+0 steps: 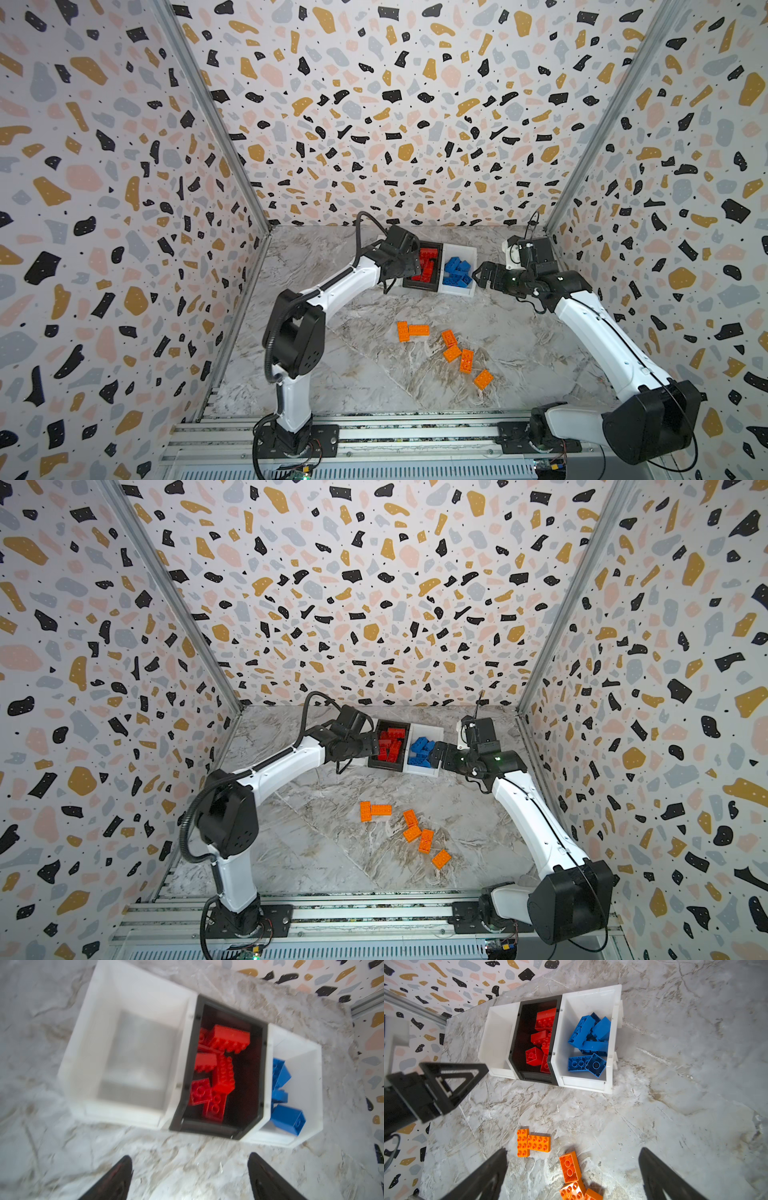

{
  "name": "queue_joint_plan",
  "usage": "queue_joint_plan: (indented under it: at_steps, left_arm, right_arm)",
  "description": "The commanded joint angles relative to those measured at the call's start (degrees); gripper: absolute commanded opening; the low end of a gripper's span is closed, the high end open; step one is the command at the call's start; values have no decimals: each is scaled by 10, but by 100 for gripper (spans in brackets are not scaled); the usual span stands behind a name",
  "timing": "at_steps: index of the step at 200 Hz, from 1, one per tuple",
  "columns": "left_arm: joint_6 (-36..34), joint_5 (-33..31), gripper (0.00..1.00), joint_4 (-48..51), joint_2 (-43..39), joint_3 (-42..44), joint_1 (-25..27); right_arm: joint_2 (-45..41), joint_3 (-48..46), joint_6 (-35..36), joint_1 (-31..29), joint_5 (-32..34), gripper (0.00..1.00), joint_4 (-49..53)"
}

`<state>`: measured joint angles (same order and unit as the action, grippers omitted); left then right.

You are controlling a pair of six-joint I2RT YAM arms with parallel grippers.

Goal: Sort the legos into containers by color
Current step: 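Move the left gripper down to the orange 2x4 bricks, then grasp an orange 2x4 brick with the left gripper and lift it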

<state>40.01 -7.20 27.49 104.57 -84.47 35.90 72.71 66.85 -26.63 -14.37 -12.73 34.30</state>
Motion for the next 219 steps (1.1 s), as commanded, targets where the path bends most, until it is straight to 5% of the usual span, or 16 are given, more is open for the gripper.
queue_joint_plan:
  at_steps: [1,44,162,219]
  left_arm:
    - [78,-44,86,-30,-46,114,38]
    - [136,-89,83,-64,-79,196,100]
    - [119,-114,76,-17,38,126,109]
    - [145,-106,68,-3,38,164,126]
  right_arm:
    - [-25,-12,25,-3,-31,99,4]
    - [-51,-32,47,-3,-55,99,26]
    - [-116,-32,63,-2,-33,99,82]
    - [-104,-46,62,-2,-42,99,59]
